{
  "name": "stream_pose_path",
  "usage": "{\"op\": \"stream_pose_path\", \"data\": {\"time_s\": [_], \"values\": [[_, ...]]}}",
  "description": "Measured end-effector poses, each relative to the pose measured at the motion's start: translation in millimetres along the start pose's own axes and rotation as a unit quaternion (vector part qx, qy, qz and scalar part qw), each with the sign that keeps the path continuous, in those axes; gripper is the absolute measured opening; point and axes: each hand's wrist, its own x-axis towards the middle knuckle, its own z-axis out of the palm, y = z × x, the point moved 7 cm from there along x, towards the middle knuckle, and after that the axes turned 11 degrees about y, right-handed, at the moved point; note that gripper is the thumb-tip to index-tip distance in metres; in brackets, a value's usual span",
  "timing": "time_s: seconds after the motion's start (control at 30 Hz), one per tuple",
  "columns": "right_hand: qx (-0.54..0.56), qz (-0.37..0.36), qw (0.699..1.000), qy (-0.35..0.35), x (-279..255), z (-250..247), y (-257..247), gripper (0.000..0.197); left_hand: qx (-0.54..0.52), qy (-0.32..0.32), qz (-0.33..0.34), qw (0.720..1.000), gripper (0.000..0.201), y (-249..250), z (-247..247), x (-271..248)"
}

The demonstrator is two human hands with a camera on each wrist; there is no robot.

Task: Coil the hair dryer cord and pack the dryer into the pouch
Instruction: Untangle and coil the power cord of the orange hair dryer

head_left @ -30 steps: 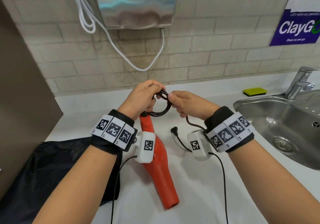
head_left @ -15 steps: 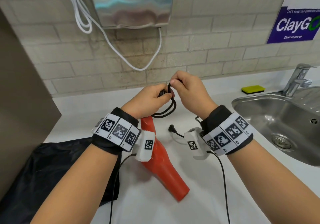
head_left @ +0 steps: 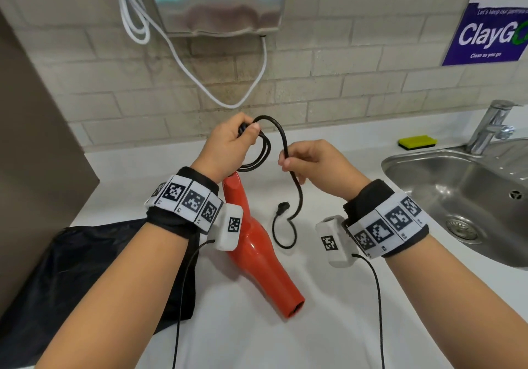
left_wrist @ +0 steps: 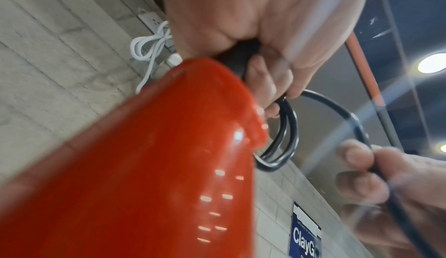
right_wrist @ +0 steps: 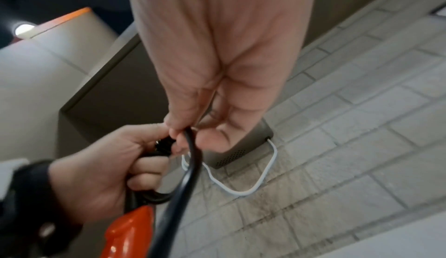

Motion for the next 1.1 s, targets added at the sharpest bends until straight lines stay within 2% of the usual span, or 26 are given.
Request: {"op": "stream_pose_path", "data": {"time_s": [0.07, 0.13, 0.2, 0.27, 0.33, 0.4, 0.5, 0.63, 0.7, 0.77, 0.83, 0.93, 1.03, 1.1], "values": [[0.063, 0.013, 0.998, -0.008, -1, 3, 2, 0.016, -0.013, 0.000, 0.002, 1.000, 0.025, 0, 0, 0], [0.114, 0.057, 0.992, -0.018, 1, 6, 18, 0.024, -0.028, -0.009, -0.002, 1.000, 0.021, -1, 1, -1], [0.095, 0.101, 0.990, -0.007, 4, 7, 46, 0.029, -0.042, -0.022, -0.009, 0.999, 0.018, -2, 2, -3], [-0.001, 0.121, 0.993, 0.001, 7, 12, 80, 0.024, -0.056, -0.032, -0.016, 0.998, 0.016, -1, 3, -5], [-0.142, 0.101, 0.984, -0.031, 9, 26, 110, 0.024, -0.068, -0.035, -0.022, 0.997, 0.015, 1, 3, -7], [-0.276, 0.066, 0.954, -0.100, 8, 46, 131, 0.030, -0.072, -0.045, -0.026, 0.996, 0.016, 0, 4, -7], [-0.387, 0.039, 0.900, -0.197, 1, 70, 151, 0.039, -0.069, -0.066, -0.033, 0.995, 0.017, -2, 7, -8], [-0.485, 0.032, 0.842, -0.235, 4, 82, 177, 0.037, -0.067, -0.083, -0.048, 0.993, 0.017, -2, 8, -9], [-0.478, 0.065, 0.842, -0.240, 7, 85, 191, 0.042, -0.067, -0.077, -0.048, 0.994, 0.016, -3, 6, -9], [-0.470, 0.075, 0.849, -0.227, 13, 86, 194, 0.032, -0.073, -0.071, -0.048, 0.994, 0.017, -5, 4, -9], [-0.474, 0.085, 0.859, -0.176, 16, 78, 184, 0.024, -0.084, -0.066, -0.056, 0.993, 0.020, -7, 3, -9], [-0.398, 0.100, 0.906, -0.101, 18, 64, 172, 0.014, -0.096, -0.065, -0.064, 0.991, 0.020, -7, 1, -10], [-0.219, 0.110, 0.969, 0.023, 22, 45, 150, 0.009, -0.101, -0.067, -0.065, 0.990, 0.021, -6, 2, -11], [-0.111, 0.080, 0.987, 0.081, 19, 37, 129, 0.014, -0.102, -0.070, -0.070, 0.990, 0.022, -5, 3, -11]]}}
